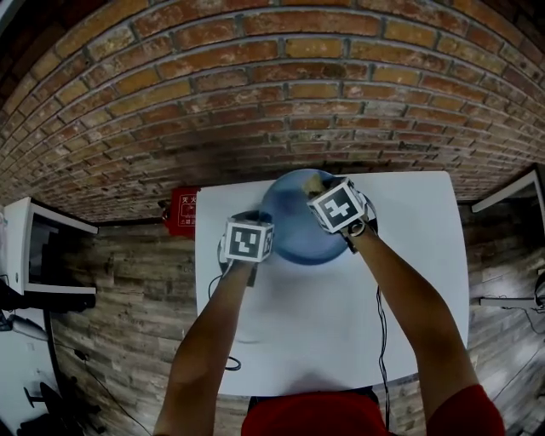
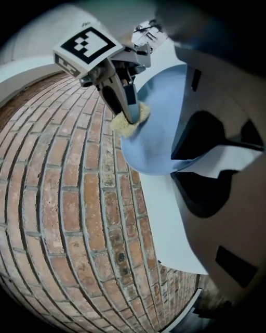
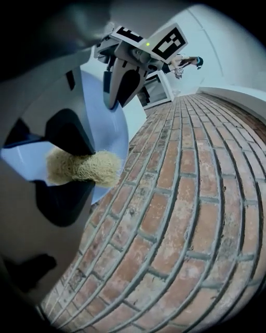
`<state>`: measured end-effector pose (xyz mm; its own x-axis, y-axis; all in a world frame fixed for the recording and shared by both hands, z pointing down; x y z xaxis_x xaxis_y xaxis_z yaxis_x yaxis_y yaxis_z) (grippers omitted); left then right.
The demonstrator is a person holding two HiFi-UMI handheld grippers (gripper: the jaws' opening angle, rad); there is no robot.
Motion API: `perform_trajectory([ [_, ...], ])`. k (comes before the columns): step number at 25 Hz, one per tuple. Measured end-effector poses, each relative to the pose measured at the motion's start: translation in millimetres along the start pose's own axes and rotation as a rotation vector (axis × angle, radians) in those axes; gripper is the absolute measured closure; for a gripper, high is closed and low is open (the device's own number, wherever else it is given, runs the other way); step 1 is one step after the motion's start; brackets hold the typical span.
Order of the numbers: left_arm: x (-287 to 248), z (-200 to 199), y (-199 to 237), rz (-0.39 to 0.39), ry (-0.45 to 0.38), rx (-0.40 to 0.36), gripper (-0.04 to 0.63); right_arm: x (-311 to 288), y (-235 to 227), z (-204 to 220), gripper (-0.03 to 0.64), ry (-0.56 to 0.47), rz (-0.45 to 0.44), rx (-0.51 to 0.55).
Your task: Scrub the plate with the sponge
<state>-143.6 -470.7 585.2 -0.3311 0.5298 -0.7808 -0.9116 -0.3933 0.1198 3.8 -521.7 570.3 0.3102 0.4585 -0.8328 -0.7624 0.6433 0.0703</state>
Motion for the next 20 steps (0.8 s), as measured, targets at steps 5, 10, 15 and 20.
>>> perform_trajectory([
  [5,0,0,0,0.002,-0.001,0.003,0.515,8,-9,3,0.463,-0.011,0.036,-0.033],
  [10,1,0,0,0.005,-0.004,0.011,0.516,8,47,-18,0.463,-0.071,-0.101,-0.055],
  [15,-1,3,2,-0.008,-0.002,0.033,0.517,2,87,-27,0.463,-0.082,-0.176,-0.033],
  [20,0,1,1,-0.003,-0.014,0.029,0.518,7,62,-11,0.463,-0.047,-0.104,-0.014],
])
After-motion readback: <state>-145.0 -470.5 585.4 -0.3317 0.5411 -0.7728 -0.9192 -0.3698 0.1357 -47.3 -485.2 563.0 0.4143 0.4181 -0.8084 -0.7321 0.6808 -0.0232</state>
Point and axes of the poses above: the fingertips, and each gripper's own axes: x backward along the fingers, y to its left, z out of its underside, the point moved 3 cm from there along x, backward along the fingers, and after that the axes turned 2 degrees about z, right-handed, at the moved point
